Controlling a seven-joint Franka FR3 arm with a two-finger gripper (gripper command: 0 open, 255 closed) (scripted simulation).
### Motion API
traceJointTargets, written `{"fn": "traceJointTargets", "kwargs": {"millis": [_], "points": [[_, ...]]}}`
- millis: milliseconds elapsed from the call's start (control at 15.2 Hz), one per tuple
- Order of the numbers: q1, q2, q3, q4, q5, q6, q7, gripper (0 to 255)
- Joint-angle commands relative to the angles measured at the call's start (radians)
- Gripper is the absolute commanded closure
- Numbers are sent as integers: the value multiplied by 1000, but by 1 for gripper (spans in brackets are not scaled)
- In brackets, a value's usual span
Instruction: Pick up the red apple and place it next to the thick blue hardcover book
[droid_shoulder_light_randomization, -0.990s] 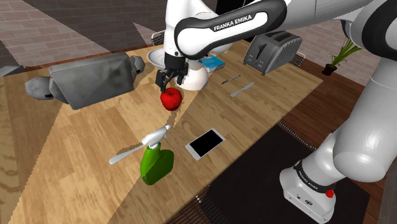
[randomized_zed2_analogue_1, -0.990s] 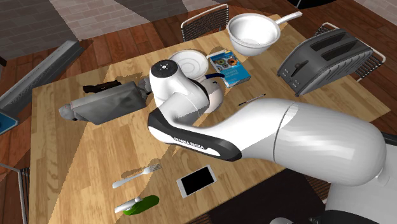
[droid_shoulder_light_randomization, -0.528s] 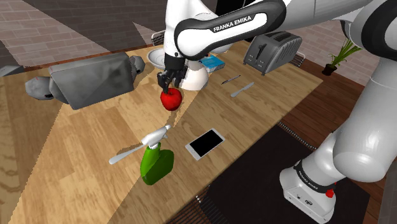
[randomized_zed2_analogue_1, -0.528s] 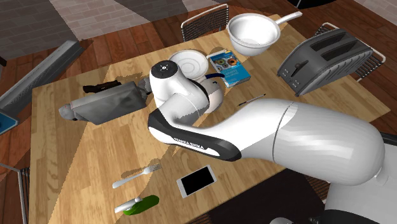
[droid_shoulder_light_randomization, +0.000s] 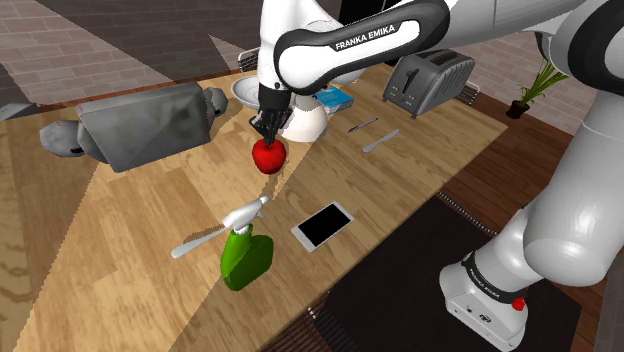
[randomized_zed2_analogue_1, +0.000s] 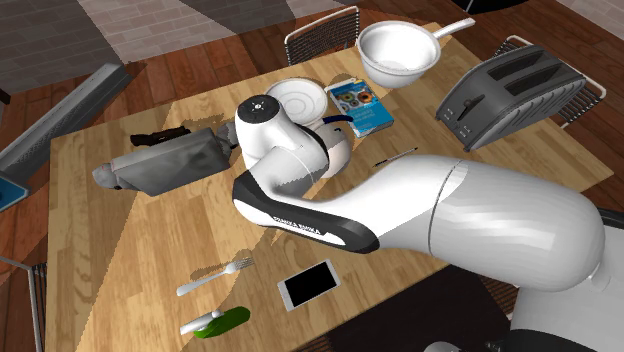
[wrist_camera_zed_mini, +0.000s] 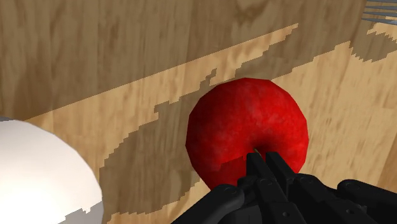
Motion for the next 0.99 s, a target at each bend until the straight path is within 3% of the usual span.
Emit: {"fn": "traceJointTargets", "kwargs": {"millis": [0, 924], "points": [[0, 0, 0, 0, 0, 0, 0, 255], [-5, -55, 8, 117, 24, -170, -11, 255]]}}
